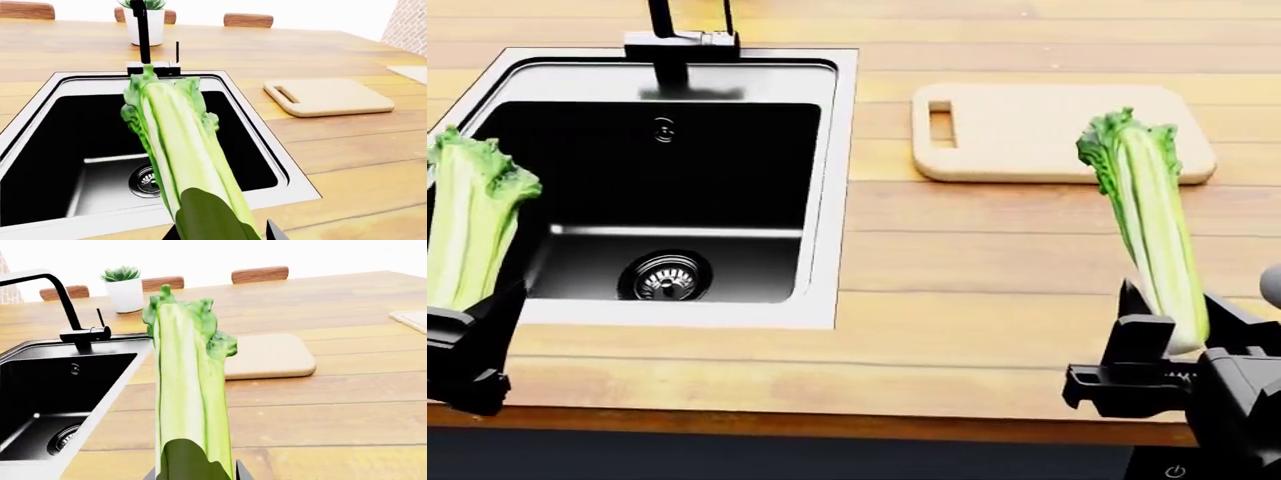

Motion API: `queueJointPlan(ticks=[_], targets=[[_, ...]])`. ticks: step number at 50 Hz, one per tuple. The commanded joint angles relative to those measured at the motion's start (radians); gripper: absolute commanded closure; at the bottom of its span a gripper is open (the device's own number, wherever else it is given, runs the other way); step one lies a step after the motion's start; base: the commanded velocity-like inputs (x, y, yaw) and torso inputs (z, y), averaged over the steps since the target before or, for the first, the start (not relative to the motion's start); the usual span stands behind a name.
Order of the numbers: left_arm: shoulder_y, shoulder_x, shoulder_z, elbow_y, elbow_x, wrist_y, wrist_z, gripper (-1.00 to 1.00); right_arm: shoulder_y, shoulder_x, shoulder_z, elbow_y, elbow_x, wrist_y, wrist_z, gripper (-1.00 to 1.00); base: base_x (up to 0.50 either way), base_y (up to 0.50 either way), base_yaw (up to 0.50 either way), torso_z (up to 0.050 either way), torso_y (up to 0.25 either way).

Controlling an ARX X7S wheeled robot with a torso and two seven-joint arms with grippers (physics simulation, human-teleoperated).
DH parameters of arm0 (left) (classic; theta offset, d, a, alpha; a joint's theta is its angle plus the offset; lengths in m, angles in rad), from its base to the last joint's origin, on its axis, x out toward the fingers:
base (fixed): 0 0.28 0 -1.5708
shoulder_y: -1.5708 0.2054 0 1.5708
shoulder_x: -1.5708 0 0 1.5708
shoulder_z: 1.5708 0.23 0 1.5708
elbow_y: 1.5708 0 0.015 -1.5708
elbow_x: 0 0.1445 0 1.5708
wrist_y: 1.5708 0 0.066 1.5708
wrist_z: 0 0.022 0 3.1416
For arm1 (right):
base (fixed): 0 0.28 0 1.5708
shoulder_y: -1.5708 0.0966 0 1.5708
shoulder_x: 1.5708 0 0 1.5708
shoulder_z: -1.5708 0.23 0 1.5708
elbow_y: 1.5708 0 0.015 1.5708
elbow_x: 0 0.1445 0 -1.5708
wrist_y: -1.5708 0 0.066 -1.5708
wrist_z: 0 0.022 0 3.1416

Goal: Place the celery and the celery on separate cutting boards.

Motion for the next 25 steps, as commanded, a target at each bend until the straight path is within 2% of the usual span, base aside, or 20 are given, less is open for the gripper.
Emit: queueJointPlan(ticks=[1,11,25], targets=[[-0.017,0.017,0.016,-0.009,0.013,0.015,-0.009,1.00,-0.009,0.001,0.013,-0.003,-0.006,-0.010,-0.008,1.00,0.00,-0.50,0.00,0.000,0.000],[-0.051,0.027,0.037,-0.010,-0.004,0.002,-0.028,1.00,0.006,0.002,0.009,0.000,-0.001,-0.008,-0.005,1.00,0.01,-0.50,0.00,0.000,0.001],[-0.034,0.006,0.024,-0.013,-0.001,0.016,-0.015,1.00,0.019,0.015,0.005,0.002,-0.004,-0.007,-0.002,1.00,0.04,-0.50,0.00,0.001,0.001]])
